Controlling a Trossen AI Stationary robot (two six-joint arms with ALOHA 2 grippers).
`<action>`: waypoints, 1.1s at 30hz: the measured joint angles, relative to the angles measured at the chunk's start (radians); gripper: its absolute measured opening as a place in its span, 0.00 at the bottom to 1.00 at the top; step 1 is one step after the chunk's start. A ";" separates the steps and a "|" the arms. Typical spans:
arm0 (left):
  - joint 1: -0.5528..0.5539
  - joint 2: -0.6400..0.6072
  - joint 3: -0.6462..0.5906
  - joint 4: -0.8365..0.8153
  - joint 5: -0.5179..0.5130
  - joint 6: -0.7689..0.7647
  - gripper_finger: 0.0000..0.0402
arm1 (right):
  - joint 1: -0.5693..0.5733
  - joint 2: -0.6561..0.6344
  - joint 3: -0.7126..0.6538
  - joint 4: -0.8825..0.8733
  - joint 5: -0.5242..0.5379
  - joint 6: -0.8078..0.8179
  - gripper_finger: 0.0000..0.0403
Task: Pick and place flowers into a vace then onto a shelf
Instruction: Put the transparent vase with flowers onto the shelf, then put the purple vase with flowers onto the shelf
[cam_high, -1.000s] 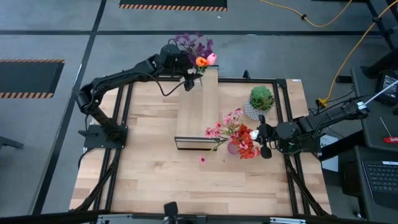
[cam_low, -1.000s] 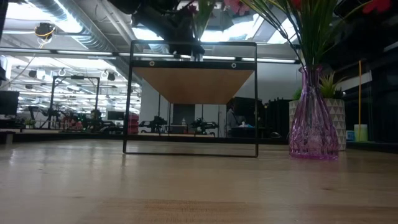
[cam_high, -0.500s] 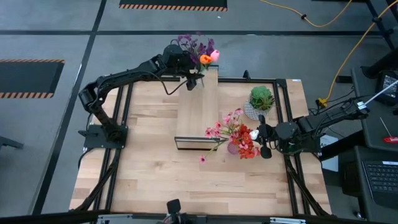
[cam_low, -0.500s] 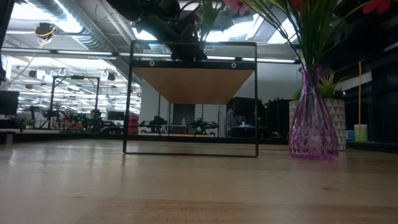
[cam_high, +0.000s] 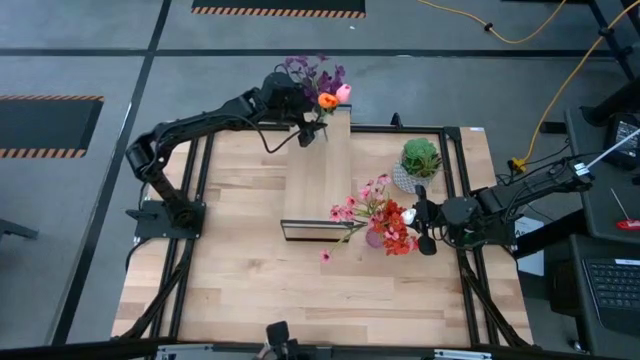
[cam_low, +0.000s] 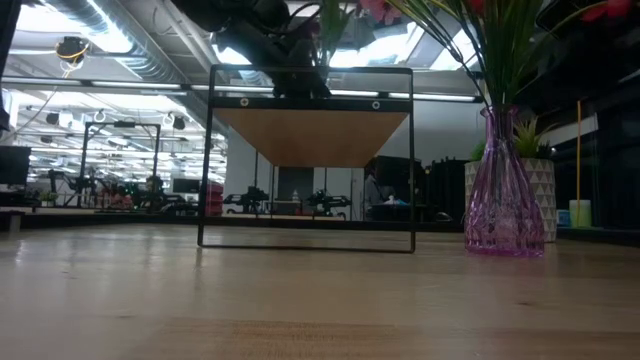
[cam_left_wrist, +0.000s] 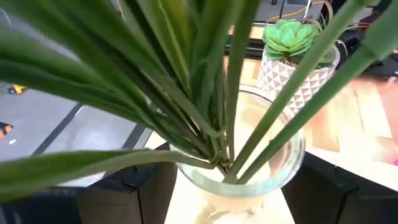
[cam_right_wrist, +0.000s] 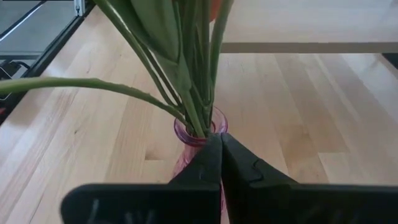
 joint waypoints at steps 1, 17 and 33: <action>0.000 -0.004 0.000 -0.002 -0.002 0.001 0.62 | 0.000 0.000 0.000 0.000 0.000 0.000 0.00; -0.011 -0.141 0.000 -0.217 -0.069 0.069 0.62 | 0.000 0.000 0.000 0.000 0.000 0.002 0.00; -0.186 -0.491 -0.232 -0.280 -0.214 0.065 0.08 | 0.000 -0.007 0.000 -0.111 -0.003 0.056 0.00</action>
